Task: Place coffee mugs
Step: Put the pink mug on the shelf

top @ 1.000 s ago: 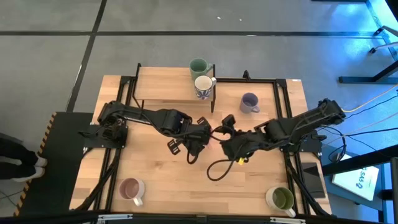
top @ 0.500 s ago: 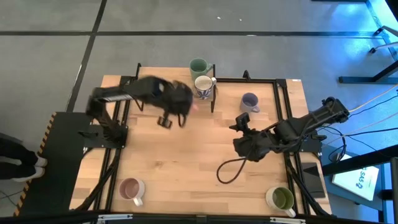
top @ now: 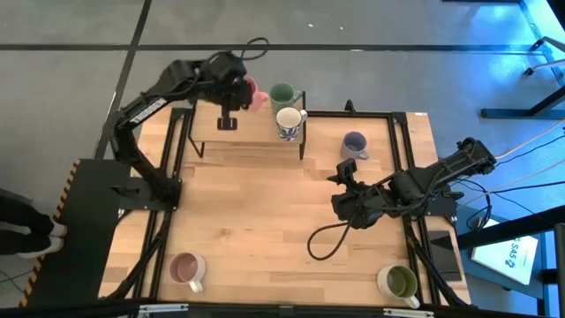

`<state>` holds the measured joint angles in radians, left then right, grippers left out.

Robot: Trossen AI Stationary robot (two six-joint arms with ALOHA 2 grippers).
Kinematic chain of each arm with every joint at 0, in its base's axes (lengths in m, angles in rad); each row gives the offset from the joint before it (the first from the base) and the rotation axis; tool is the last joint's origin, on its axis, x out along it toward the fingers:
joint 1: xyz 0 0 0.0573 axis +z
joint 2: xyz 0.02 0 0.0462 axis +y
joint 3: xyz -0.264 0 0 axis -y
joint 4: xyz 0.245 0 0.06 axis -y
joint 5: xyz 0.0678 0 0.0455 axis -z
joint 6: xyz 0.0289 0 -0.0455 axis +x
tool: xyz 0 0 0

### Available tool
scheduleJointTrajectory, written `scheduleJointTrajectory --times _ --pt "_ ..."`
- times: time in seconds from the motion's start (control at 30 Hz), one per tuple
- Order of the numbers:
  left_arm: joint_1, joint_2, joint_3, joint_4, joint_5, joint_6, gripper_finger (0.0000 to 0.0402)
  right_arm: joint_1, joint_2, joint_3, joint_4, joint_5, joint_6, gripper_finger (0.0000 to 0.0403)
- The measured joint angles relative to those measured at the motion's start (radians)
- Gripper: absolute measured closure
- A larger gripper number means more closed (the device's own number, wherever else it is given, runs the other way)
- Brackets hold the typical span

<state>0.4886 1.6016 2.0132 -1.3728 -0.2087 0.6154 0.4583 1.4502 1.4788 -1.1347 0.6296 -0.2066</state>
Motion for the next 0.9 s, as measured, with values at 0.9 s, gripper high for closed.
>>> scheduleJointTrajectory --times 0.9 --pt "0.15 0.114 0.0 0.087 0.012 -0.412 0.0401 0.0 0.001 -0.001 -0.006 0.016 0.023 0.0143"
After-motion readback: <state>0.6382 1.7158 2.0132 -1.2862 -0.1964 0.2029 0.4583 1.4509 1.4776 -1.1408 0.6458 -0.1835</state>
